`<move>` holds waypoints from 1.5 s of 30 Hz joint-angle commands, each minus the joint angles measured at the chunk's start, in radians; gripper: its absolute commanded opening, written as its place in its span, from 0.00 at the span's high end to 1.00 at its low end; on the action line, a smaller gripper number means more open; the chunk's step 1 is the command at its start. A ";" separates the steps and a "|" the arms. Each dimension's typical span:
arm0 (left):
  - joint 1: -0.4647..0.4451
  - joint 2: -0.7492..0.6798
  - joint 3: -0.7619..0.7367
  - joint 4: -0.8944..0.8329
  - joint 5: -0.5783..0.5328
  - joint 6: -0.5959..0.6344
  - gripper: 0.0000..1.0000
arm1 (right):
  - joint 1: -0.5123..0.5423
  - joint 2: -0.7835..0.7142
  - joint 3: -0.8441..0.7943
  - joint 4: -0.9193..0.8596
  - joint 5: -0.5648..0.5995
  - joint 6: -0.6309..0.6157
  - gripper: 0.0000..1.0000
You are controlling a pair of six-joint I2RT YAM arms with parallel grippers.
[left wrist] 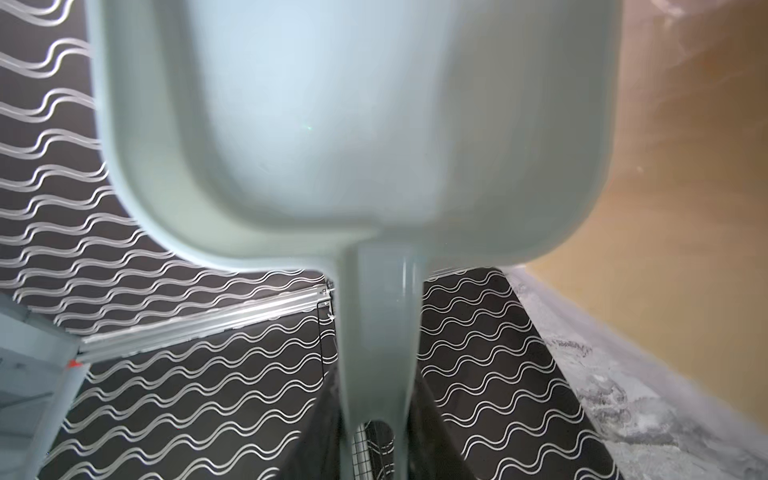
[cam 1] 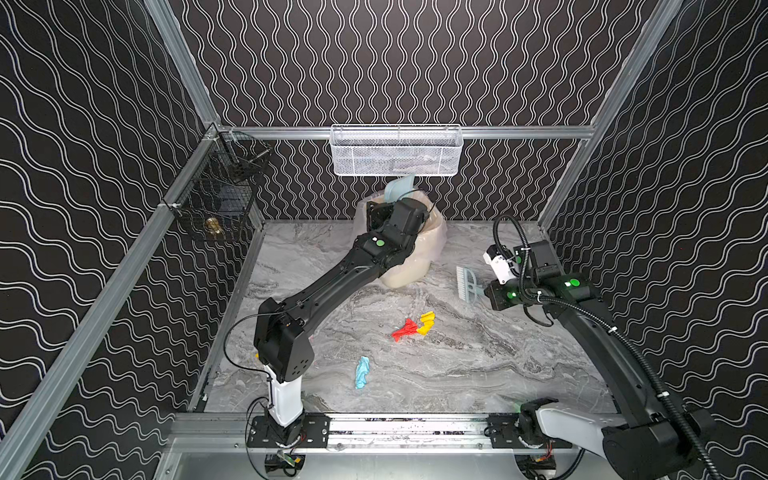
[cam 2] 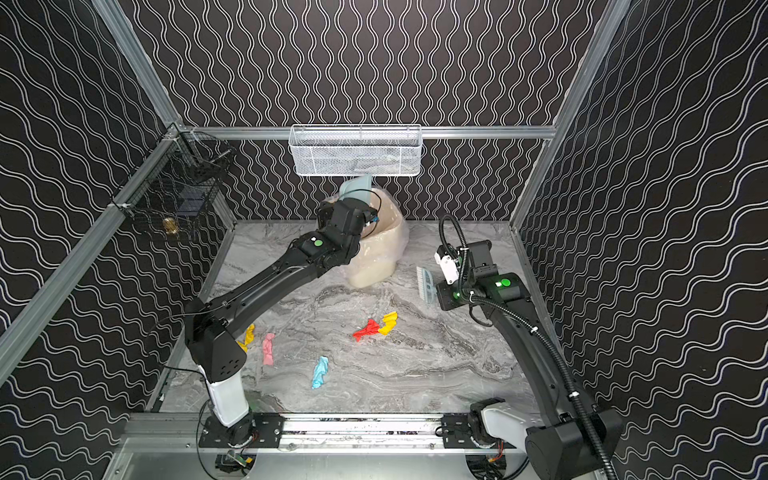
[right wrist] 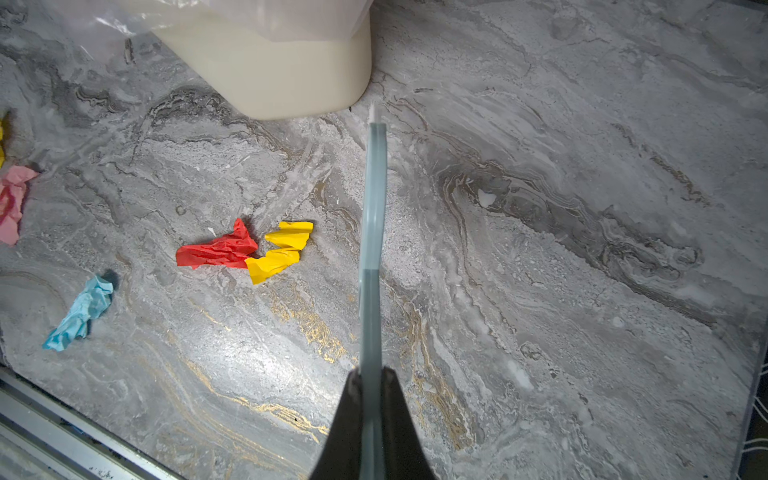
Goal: Sweep away the paper scraps from the table
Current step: 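Tip the dustpan over the bin with the left gripper, then lower the empty dustpan beside the red and yellow scraps while moving the brush toward them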
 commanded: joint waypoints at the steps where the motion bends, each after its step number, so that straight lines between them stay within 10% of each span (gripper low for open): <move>1: -0.006 -0.040 0.007 0.008 -0.027 -0.097 1.00 | 0.001 0.002 -0.007 0.013 -0.043 0.002 1.00; 8: -0.025 -0.138 0.162 -0.618 0.175 -0.718 1.00 | 0.016 0.025 -0.029 -0.023 -0.107 0.035 1.00; 18: -0.038 -0.462 -0.230 -0.816 0.608 -1.208 1.00 | 0.229 0.063 -0.082 0.018 -0.073 0.156 1.00; 33: -0.124 -0.614 -0.668 -0.715 0.886 -1.457 1.00 | 0.276 0.193 -0.042 0.147 -0.147 0.285 1.00; 45: -0.174 -0.561 -0.777 -0.629 0.997 -1.503 1.00 | 0.219 0.178 -0.074 0.006 0.025 0.249 1.00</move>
